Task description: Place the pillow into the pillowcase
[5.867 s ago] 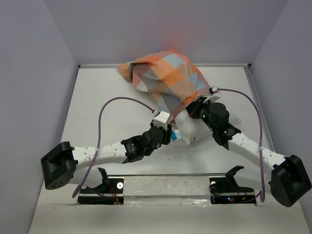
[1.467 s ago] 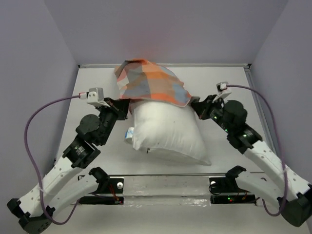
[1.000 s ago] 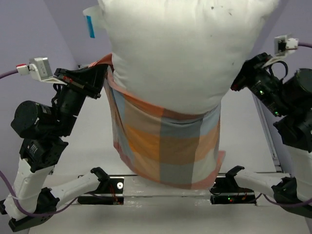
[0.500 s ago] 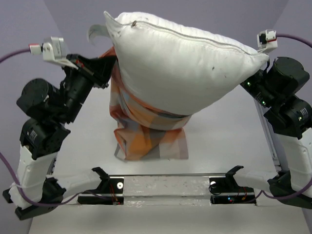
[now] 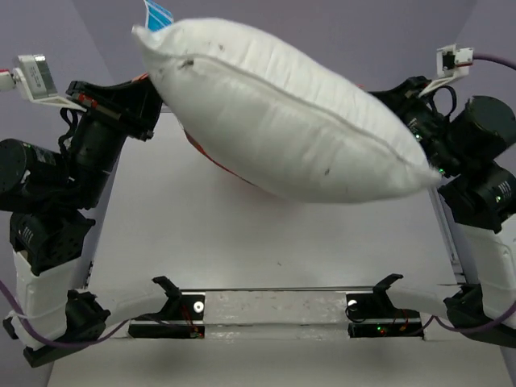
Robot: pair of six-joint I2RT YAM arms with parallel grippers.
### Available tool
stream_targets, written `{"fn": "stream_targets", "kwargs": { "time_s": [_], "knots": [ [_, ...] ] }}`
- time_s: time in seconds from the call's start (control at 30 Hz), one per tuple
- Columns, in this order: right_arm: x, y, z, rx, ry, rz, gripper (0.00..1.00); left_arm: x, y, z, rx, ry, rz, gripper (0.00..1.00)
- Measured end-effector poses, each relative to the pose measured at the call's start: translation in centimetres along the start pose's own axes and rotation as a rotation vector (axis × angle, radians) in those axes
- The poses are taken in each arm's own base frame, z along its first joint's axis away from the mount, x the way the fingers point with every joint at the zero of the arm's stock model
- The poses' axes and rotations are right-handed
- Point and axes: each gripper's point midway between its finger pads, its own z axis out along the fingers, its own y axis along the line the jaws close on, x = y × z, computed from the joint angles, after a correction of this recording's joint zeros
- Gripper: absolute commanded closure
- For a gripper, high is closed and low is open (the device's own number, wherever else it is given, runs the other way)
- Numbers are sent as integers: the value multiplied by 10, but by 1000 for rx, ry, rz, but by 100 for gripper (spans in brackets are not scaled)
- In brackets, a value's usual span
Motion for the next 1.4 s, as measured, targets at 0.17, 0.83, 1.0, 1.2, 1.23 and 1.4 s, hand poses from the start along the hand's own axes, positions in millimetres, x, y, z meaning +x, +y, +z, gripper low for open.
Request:
{"fn": "stream_targets", "kwargs": {
  "time_s": [0.17, 0.83, 1.0, 1.2, 1.23, 1.4],
  "knots": [
    [1, 1, 11, 14, 61, -5, 100, -12, -11, 20, 6, -16, -6, 100],
    [315, 85, -33, -344, 681, 178, 100, 10, 88, 57, -500, 14, 398, 100],
    [371, 101, -45, -319, 696, 166, 100, 98, 126, 125, -604, 216, 631, 100],
    [383, 37, -64, -92, 601, 180, 100, 283, 183, 194, -570, 551, 771, 91],
    [385, 26, -68, -54, 597, 175, 100, 327, 193, 197, -544, 629, 776, 69],
    [395, -13, -86, 103, 598, 160, 96, 427, 211, 190, -469, 809, 739, 11]
  ]
}}
